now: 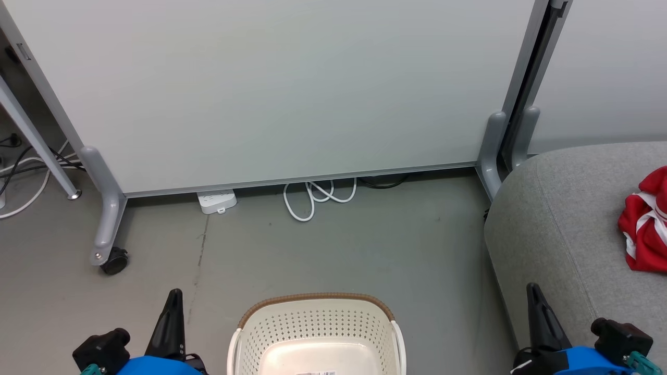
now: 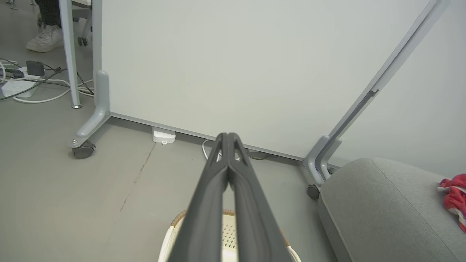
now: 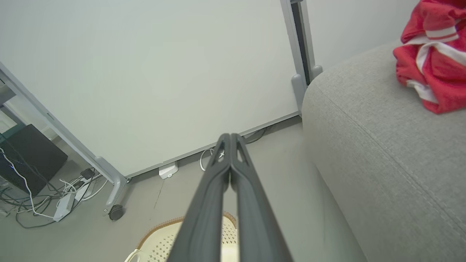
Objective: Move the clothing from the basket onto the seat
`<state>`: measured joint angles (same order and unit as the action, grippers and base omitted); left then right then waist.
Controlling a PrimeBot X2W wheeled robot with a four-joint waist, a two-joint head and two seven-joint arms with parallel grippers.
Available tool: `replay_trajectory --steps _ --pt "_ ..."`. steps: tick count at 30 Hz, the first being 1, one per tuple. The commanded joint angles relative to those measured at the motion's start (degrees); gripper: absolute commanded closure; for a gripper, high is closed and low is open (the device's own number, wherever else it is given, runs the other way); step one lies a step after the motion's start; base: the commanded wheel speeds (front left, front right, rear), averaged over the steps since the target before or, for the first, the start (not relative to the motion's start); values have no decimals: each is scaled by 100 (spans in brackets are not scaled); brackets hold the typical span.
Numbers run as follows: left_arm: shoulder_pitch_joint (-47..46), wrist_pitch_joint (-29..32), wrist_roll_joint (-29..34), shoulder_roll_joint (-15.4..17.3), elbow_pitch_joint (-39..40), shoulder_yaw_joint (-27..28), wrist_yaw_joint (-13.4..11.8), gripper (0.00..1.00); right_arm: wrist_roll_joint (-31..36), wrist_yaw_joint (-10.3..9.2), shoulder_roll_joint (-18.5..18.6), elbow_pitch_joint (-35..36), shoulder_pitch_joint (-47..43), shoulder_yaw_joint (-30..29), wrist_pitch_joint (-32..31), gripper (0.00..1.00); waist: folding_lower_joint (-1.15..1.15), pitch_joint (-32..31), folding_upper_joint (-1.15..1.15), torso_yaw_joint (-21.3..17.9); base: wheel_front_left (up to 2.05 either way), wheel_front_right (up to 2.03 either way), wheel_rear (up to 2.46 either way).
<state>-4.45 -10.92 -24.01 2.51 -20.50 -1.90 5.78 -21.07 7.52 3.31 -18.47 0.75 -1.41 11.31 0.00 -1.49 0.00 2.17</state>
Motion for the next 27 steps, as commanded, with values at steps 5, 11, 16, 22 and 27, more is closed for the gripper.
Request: replay_trajectory --steps 5,11,16,22,27 --pt "-127 147 -664 24 168 107 41 100 -704 -1 -9 146 182 -55 -163 100 0 8 0 -11 0 0 0" --pt "-136 285 -1213 26 218 168 53 100 -1277 -1 -12 176 224 -93 -303 100 0 16 0 -23 0 0 0" --pt "-147 394 -1642 28 253 220 62 100 -1723 -1 -15 199 256 -125 -417 100 0 23 0 -32 0 0 0" --pt "-160 521 -2128 31 289 280 75 100 -2231 -2 -17 222 292 -161 -542 100 0 31 0 -44 0 0 0" --pt "-171 622 -2507 33 319 326 84 100 -2625 -2 -20 239 320 -190 -643 100 0 38 0 -54 0 0 0"
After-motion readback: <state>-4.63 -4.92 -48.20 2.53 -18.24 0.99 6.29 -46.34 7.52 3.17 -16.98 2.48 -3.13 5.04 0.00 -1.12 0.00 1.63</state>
